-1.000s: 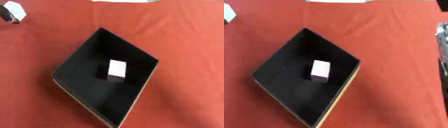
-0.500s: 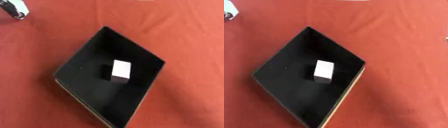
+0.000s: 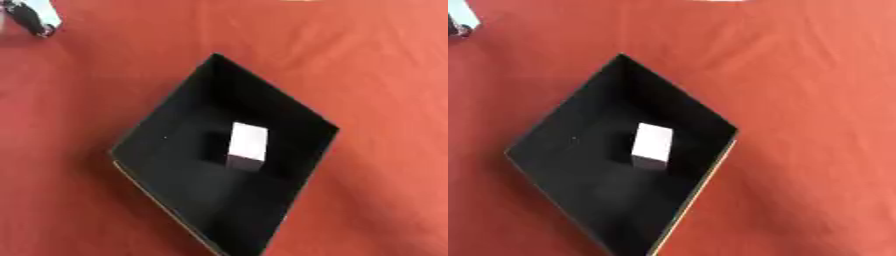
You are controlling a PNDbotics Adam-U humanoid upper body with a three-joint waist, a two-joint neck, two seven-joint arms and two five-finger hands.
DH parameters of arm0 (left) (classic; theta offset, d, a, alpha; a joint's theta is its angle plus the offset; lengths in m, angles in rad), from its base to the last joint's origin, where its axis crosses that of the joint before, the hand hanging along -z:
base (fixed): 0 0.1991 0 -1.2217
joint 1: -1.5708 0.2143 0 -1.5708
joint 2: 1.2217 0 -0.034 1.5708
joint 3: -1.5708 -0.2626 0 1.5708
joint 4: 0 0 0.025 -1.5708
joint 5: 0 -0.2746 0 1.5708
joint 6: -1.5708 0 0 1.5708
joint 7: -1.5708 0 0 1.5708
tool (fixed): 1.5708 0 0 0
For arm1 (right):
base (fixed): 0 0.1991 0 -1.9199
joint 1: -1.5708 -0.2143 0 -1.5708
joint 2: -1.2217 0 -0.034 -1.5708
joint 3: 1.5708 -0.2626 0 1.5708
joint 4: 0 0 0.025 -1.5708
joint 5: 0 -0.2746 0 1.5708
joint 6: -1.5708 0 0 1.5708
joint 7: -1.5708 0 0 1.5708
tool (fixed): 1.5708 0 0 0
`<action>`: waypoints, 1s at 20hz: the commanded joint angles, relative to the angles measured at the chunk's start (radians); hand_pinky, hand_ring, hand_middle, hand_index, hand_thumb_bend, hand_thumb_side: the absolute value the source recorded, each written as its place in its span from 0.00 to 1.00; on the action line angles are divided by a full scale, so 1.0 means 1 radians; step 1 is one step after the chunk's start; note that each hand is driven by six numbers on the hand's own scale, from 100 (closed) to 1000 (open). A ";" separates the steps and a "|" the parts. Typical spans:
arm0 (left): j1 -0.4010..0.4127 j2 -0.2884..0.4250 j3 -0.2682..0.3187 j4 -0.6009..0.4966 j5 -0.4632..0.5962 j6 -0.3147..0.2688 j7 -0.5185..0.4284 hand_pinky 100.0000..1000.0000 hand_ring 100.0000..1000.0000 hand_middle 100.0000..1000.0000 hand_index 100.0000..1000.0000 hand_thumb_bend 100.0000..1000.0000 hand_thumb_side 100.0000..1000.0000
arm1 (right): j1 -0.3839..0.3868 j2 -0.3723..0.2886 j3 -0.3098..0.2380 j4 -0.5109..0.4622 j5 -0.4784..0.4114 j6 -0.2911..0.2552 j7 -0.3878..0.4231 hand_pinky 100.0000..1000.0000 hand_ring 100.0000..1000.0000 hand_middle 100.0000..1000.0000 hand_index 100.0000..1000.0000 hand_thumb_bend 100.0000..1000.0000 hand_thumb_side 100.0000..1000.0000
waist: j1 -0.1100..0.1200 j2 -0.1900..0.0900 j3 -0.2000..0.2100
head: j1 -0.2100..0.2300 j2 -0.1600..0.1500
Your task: Pick up objects on the table and place them in the box.
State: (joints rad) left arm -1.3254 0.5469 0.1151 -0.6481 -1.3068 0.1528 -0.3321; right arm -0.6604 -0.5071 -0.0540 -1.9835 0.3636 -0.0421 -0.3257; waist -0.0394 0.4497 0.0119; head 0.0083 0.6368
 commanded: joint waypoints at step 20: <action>-0.064 0.044 0.005 0.000 -0.002 0.017 -0.116 0.44 0.67 0.80 0.89 0.39 0.00 | -0.031 -0.054 -0.004 -0.016 -0.024 0.013 -0.001 0.79 0.63 0.53 0.78 0.00 0.67 | 0.009 0.022 -0.023 | 0.027 -0.052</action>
State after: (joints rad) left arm -1.3718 0.5653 0.1153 -0.6426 -1.3041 0.1683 -0.4401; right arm -0.6776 -0.5289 -0.0493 -1.9835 0.3480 -0.0331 -0.3254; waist -0.0319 0.4932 -0.0076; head 0.0318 0.5966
